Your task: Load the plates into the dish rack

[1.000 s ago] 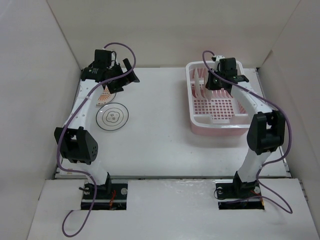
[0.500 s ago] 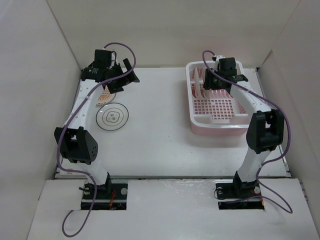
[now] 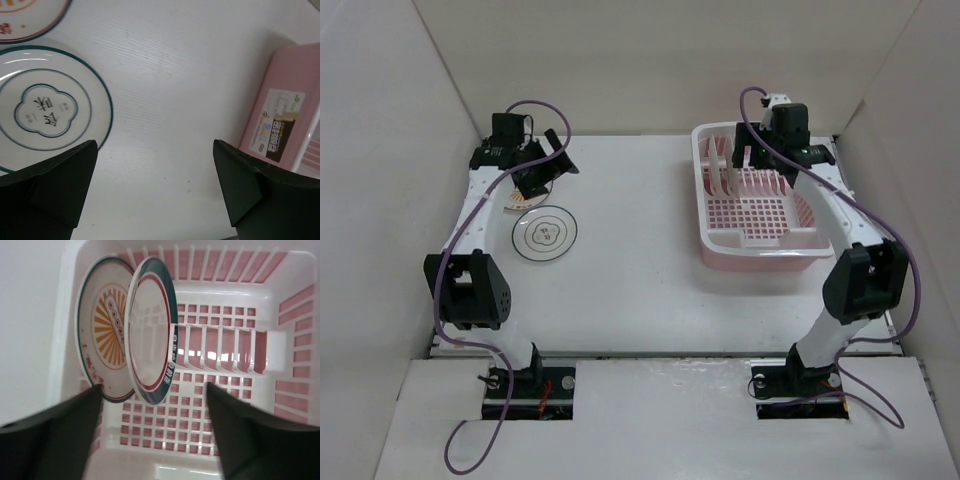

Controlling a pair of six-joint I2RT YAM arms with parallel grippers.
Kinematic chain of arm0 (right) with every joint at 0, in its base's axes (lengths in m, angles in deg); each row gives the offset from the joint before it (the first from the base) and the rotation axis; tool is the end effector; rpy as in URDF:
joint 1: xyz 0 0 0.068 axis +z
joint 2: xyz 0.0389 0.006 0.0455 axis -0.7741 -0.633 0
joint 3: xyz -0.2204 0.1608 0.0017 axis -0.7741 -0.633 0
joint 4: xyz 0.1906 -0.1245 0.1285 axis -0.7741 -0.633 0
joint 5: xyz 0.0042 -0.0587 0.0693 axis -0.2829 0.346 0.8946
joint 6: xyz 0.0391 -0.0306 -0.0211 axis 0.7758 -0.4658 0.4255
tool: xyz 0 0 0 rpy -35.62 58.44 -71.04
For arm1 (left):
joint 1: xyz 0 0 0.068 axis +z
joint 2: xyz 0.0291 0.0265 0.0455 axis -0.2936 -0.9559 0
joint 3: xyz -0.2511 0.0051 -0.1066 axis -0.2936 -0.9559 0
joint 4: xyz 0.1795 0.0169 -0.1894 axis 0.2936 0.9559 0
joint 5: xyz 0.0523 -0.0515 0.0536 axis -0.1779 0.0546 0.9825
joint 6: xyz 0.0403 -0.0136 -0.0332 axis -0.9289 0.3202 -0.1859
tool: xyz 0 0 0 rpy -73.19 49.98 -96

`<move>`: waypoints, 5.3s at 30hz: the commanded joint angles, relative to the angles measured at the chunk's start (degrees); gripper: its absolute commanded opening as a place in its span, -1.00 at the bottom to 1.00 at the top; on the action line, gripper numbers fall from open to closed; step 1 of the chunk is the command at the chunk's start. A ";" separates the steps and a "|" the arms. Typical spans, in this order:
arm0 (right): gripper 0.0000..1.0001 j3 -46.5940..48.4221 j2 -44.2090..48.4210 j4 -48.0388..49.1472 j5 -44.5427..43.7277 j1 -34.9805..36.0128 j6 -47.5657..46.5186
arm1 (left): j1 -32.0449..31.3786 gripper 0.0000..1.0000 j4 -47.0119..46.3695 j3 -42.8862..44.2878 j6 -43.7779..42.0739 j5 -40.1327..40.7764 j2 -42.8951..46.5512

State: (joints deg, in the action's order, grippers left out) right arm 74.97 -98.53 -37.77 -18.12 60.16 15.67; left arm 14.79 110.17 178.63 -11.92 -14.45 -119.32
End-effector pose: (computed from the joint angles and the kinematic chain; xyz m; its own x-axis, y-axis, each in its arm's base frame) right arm 0.3958 0.0655 0.3428 -0.5739 -0.0128 -0.8188 -0.1131 0.9915 0.0637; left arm 0.3753 -0.0250 0.3532 -0.6887 -0.4120 -0.5966 -0.0694 0.8565 -0.5114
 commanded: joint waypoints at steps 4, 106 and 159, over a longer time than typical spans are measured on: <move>1.00 3.51 10.20 -0.64 0.03 -0.20 1.66 | 7.73 0.99 -5.82 -8.36 1.41 4.40 9.26; 0.98 8.43 20.32 7.18 33.28 19.31 5.53 | 21.88 -1.00 -36.76 -12.07 13.20 9.43 -23.59; 0.93 5.71 -4.37 16.13 -22.00 44.97 -37.98 | 0.80 -1.00 -9.44 -0.03 23.12 -20.55 6.90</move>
State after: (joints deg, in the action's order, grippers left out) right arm 80.46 -101.86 -27.11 -35.65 105.10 -20.90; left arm 16.12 103.09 179.70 8.94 -32.54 -115.36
